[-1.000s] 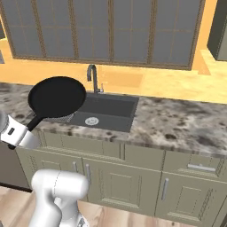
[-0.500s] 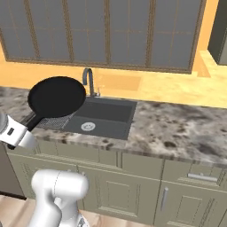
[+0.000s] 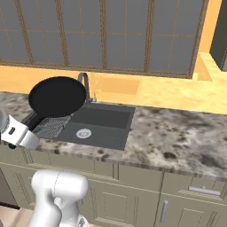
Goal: Move the pot and pan from the stove into the sink.
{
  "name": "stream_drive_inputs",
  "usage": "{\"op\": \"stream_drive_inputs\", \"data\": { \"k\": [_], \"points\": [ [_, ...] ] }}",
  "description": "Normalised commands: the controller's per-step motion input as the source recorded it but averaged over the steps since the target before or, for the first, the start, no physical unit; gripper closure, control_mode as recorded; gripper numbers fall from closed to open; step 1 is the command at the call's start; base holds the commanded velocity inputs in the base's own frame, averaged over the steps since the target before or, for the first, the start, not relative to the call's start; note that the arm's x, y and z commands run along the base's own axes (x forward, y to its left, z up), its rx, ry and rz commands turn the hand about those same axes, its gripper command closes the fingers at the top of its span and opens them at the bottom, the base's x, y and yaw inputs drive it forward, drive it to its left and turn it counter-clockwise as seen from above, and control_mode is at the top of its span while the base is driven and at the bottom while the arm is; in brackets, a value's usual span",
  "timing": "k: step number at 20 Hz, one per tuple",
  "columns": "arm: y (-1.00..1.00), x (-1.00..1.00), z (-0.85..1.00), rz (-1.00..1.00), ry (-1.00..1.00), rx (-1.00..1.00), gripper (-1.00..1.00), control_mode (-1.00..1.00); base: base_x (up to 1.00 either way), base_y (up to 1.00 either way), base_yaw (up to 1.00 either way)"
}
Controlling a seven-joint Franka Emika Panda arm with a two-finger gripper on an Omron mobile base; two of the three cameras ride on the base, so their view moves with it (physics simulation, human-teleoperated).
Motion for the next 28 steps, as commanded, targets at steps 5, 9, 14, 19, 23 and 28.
{"op": "stream_drive_inputs", "data": {
  "k": [5,9,14,19,23,28],
  "points": [
    [-0.06,0.36,0.0,0.0,0.13,0.0,1.0,-1.0,0.0,0.0,0.0],
    [-0.02,0.44,-0.01,0.0,0.28,0.0,1.0,-1.0,0.0,0.0,0.0],
    [-0.04,0.41,-0.09,0.01,0.3,0.0,1.0,-1.0,0.0,0.0,0.0],
    [-0.07,0.39,-0.14,0.02,0.26,0.0,1.0,-1.0,0.0,0.0,0.0],
    [-0.09,0.38,-0.11,0.02,0.2,0.0,1.0,-1.0,0.0,0.0,0.0],
    [-0.12,0.44,-0.18,0.02,0.17,0.0,1.0,-1.0,0.0,0.0,0.0]
  ]
}}
